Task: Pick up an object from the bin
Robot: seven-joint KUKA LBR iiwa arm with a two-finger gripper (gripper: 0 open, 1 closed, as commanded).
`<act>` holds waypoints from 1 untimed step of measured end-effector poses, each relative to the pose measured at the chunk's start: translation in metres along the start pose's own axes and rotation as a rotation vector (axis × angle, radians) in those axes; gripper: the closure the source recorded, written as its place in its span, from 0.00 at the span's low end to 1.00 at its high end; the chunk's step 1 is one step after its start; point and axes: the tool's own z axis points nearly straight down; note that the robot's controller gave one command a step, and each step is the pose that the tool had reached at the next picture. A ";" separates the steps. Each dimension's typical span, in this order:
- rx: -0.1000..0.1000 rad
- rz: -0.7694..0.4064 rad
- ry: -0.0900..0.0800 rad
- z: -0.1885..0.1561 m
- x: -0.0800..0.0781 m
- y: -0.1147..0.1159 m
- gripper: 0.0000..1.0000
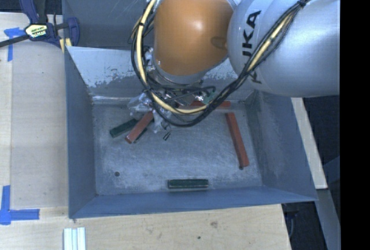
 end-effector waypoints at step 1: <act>-0.001 -0.016 -0.001 -0.014 0.003 -0.001 1.00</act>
Offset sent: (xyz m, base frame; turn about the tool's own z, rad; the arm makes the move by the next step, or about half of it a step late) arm -0.0288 0.0020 -0.1563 -0.1815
